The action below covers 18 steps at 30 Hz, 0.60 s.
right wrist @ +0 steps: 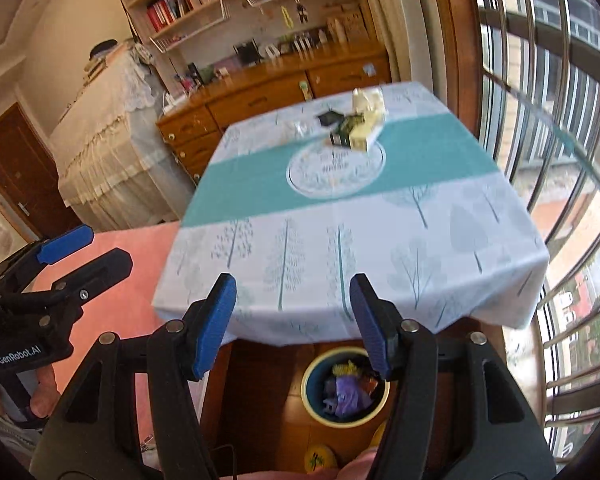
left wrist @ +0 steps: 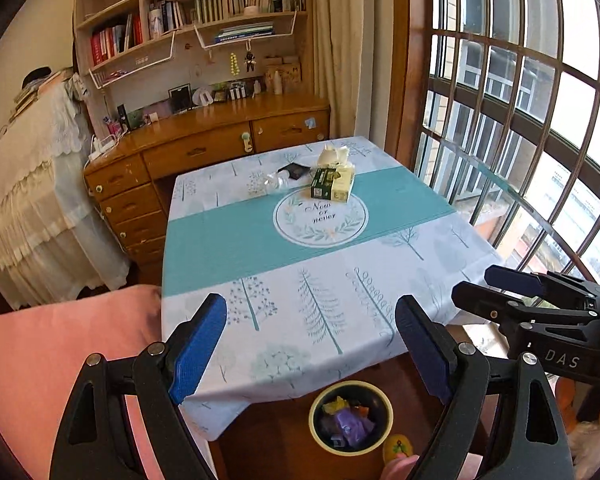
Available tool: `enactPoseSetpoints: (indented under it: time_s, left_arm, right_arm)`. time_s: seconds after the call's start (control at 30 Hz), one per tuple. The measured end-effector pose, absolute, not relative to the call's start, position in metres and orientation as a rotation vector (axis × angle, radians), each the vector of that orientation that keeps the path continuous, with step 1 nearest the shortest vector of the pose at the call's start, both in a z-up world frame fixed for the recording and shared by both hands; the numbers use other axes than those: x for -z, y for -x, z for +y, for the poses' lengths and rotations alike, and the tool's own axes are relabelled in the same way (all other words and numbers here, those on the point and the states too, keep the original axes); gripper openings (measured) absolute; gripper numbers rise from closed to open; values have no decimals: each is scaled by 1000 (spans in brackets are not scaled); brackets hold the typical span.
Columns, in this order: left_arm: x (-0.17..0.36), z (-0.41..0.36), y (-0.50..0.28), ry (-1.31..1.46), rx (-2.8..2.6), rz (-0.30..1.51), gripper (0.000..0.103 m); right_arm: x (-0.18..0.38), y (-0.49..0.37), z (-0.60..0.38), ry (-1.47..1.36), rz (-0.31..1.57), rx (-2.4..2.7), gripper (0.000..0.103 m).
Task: Collect trash
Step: 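Raise both open tools from the bin back over the table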
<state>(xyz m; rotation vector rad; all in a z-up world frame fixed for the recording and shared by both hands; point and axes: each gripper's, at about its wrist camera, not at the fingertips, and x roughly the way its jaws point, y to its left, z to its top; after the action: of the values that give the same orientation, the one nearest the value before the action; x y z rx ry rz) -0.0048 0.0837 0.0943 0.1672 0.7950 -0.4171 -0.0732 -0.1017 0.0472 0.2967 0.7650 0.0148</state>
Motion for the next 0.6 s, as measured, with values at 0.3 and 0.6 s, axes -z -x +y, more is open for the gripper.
enactPoseSetpoints:
  time_s: [0.3,0.6]
  left_arm:
    - [-110,65,-48,-172,422,798,88]
    - [-62,9,-165,-171,335,913,87]
  right_arm:
    - [-68,32,-105,-241,759,-1,56]
    - [-22,-86,-171,-277,843,-47,55]
